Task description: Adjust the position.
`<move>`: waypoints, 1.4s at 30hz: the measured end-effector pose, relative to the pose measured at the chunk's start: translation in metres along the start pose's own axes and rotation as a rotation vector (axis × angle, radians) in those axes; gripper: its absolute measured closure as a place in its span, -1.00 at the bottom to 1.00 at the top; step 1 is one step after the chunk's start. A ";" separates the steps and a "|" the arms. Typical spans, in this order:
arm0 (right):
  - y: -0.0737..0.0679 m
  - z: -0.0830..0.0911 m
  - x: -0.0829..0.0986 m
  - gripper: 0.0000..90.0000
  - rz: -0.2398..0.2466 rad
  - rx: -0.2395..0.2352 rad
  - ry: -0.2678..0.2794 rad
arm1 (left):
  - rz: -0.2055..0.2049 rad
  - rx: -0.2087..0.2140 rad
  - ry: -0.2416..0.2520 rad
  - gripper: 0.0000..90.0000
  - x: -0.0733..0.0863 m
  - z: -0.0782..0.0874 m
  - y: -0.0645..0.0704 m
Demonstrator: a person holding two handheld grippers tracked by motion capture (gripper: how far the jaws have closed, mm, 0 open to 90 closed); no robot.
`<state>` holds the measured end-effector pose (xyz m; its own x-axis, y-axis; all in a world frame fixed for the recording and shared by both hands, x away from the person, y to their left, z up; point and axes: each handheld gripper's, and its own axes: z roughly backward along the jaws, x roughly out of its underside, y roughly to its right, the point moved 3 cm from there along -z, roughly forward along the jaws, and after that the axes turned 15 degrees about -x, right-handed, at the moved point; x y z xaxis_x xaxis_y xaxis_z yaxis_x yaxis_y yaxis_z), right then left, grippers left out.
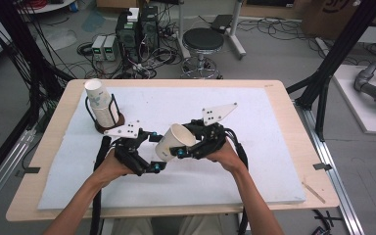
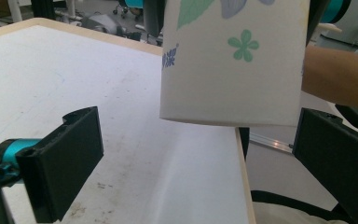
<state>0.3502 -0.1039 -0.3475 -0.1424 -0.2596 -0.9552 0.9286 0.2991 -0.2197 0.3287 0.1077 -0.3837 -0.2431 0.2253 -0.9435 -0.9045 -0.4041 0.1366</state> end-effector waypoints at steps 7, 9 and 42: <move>-0.001 0.000 0.000 -0.26 -0.006 0.007 -0.007 | -0.009 -0.037 -0.021 -0.96 0.001 0.002 -0.001; 0.000 0.001 0.000 -0.27 -0.001 0.012 -0.007 | -0.016 -0.075 -0.037 -0.96 0.000 0.004 -0.002; 0.008 0.014 0.006 -0.29 -0.032 0.211 -0.079 | 0.104 -0.617 0.025 -0.96 0.077 0.090 -0.035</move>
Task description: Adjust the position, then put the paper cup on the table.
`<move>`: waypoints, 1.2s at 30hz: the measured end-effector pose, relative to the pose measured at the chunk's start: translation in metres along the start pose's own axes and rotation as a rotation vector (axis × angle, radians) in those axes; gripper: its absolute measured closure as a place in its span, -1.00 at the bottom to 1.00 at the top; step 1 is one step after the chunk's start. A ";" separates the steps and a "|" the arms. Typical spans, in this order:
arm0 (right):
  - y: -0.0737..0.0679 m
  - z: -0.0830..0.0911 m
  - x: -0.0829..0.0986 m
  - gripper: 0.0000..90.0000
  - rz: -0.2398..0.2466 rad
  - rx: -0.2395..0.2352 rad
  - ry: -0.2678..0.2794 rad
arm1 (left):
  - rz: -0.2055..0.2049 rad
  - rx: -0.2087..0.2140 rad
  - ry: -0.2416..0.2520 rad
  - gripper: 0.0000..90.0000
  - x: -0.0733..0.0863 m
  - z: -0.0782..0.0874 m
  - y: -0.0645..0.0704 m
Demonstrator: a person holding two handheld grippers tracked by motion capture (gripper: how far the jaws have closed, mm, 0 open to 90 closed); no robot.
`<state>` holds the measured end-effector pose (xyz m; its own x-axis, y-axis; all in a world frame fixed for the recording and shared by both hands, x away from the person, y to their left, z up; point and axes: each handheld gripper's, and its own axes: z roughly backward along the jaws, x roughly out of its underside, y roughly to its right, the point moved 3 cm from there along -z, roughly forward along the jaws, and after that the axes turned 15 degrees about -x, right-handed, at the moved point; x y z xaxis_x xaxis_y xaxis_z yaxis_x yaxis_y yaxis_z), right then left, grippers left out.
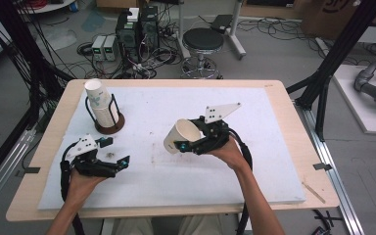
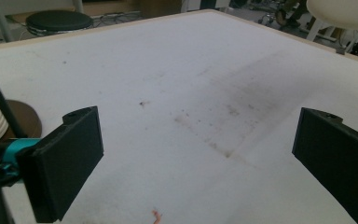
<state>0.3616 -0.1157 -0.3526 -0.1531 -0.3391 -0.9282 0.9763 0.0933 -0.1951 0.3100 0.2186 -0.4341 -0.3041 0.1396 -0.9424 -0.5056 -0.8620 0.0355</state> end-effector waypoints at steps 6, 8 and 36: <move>0.002 0.004 0.001 -0.29 -0.012 0.053 -0.006 | 0.028 -0.037 -0.003 -0.96 0.014 0.001 -0.010; 0.002 0.005 0.001 -0.29 -0.013 0.054 -0.007 | 0.034 -0.042 -0.005 -0.96 0.015 0.001 -0.011; 0.004 0.019 0.005 -0.29 -0.038 0.124 0.004 | 0.051 -0.069 0.007 -0.96 0.030 0.000 -0.018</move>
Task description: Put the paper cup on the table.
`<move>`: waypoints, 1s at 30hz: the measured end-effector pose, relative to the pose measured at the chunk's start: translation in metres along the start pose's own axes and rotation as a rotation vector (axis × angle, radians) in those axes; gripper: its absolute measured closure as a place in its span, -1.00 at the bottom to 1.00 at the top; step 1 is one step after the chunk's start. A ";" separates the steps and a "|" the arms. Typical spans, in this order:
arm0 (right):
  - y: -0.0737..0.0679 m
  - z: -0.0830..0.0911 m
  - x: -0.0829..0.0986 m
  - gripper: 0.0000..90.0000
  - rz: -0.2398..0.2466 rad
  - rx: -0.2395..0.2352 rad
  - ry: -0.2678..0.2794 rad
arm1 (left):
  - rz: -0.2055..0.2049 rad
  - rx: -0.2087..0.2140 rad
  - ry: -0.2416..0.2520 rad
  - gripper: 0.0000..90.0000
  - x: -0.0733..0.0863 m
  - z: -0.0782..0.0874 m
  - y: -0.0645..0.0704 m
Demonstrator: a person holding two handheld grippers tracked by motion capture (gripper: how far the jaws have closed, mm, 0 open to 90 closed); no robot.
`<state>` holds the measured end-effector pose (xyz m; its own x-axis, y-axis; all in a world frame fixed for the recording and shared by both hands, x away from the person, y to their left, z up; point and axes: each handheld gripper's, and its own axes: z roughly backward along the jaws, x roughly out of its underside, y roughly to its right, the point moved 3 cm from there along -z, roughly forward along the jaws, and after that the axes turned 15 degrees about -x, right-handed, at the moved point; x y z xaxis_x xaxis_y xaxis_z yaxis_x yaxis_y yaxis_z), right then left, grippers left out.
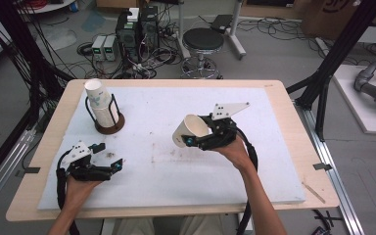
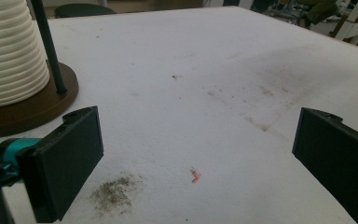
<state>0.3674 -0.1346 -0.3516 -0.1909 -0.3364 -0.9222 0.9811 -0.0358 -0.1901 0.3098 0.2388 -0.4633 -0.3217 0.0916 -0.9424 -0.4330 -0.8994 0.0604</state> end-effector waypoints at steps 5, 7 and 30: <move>0.001 -0.001 0.001 -0.29 -0.003 0.023 -0.014 | 0.000 0.005 0.001 -0.96 0.000 0.000 0.000; 0.002 -0.002 0.001 -0.29 -0.006 0.025 -0.018 | 0.000 0.005 0.001 -0.96 0.000 0.000 0.000; 0.013 -0.024 0.007 -0.29 -0.033 0.088 -0.085 | 0.002 0.005 -0.004 -0.96 0.001 -0.001 0.000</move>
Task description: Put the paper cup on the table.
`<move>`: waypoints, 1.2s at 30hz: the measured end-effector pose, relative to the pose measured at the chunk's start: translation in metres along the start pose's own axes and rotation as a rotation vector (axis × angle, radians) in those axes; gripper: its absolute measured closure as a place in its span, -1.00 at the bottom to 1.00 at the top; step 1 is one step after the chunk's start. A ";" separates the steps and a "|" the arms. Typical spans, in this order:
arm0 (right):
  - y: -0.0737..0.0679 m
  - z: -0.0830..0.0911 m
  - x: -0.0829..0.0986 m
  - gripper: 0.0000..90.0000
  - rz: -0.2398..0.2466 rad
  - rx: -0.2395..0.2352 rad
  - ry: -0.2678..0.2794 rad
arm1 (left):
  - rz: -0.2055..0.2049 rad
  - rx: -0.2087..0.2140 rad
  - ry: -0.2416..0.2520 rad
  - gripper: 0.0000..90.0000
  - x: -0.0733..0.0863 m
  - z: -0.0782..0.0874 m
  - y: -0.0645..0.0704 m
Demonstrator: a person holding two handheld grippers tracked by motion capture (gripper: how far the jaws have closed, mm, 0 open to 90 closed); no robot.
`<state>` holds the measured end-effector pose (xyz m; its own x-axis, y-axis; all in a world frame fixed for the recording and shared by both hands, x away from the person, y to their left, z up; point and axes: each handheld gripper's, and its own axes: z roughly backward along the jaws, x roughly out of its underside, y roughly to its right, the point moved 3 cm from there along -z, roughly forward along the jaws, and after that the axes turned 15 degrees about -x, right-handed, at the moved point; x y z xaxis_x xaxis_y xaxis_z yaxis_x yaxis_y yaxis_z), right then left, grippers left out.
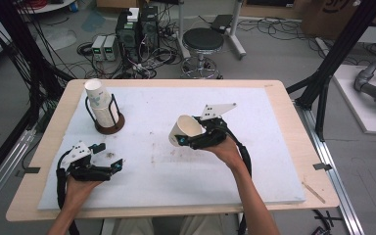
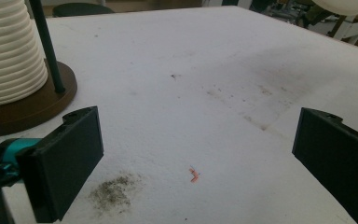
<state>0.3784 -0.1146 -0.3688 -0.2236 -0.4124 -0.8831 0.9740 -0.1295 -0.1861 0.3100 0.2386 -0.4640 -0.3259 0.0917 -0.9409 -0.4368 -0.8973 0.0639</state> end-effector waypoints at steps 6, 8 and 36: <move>0.008 -0.014 0.005 -0.29 -0.017 0.051 -0.068 | -0.001 -0.004 -0.009 -0.96 0.000 -0.001 0.000; 0.009 -0.017 0.006 -0.29 -0.017 0.060 -0.084 | -0.006 -0.004 -0.010 -0.96 0.000 0.000 0.000; 0.025 -0.067 0.029 -0.29 -0.035 0.124 -0.327 | -0.002 -0.015 -0.005 -0.96 0.000 0.000 0.000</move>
<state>0.3987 -0.0696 -0.4283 -0.2763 -0.6704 -0.6886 0.9581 -0.2487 -0.1424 0.3103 0.2388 -0.4642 -0.3293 0.0956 -0.9394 -0.4247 -0.9036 0.0569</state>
